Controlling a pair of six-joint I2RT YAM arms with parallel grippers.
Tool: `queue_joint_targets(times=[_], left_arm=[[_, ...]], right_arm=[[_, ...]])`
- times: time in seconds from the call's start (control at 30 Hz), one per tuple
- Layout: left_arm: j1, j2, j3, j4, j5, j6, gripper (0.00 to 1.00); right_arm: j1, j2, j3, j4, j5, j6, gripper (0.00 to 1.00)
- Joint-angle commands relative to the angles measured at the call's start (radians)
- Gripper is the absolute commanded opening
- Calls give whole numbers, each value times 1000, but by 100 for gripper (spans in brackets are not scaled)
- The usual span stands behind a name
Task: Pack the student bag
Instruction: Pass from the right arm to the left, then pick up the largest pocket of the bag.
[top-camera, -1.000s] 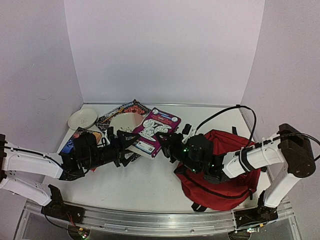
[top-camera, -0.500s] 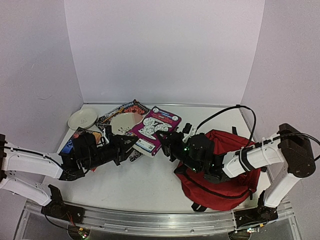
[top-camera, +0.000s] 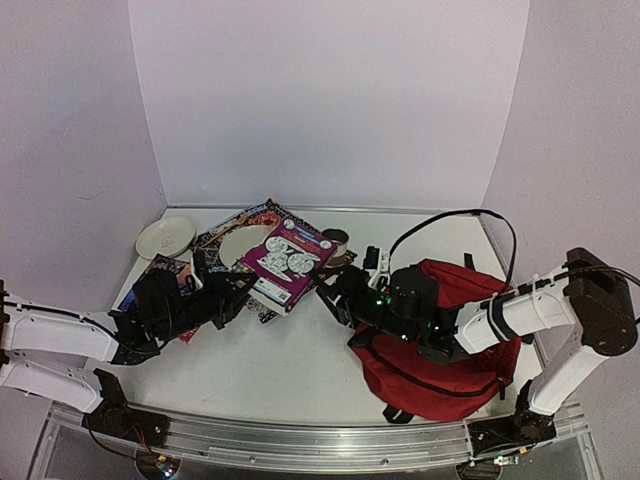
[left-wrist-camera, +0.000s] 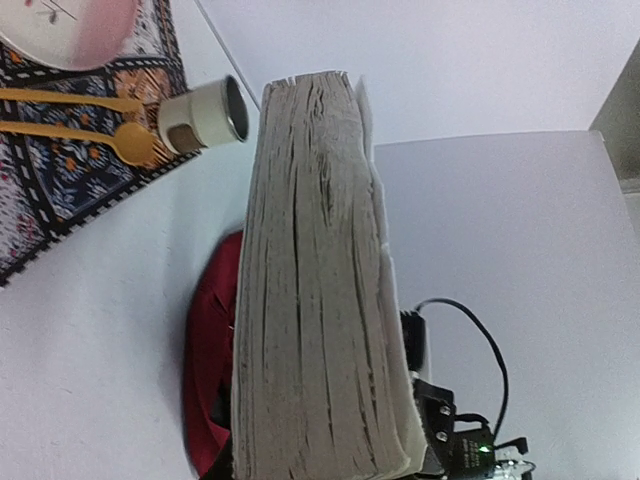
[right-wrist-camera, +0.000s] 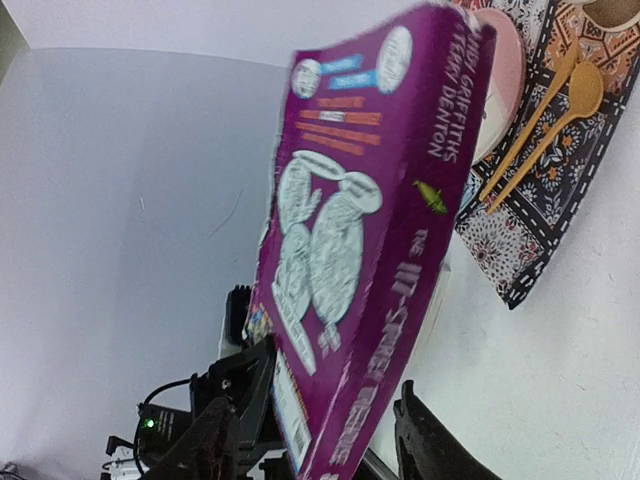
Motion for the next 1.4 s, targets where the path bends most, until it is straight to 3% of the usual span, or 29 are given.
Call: queue_joint_targets(times=[0.0,0.27,0.37,0.53,0.77,1.03,1.37], left_arm=[[47,-48,-22,74,17,62,0],[109,-95,-57,40,119,91,0],[129,-98,-55,21,168,92,0],[155,-99,-54,-24,237,88,0],[241,-89,-51,-54,351,71,0],[304,-80,-32,-66,446,78,0],[319,-95,-23,-85,478,82,0]], right_arm=[[-30,-144,-1,-145,-152,-142,58],[-33,-282,206,-1011,-85,-483,72],[-32,-324,220,-1135,-77,-545,75],[-30,-314,314,-1482,-59,-649,80],[36,-224,420,-1764,-41,-762,83],[130,-64,520,-2104,122,-681,84],[170,49,532,-2258,188,-631,82]])
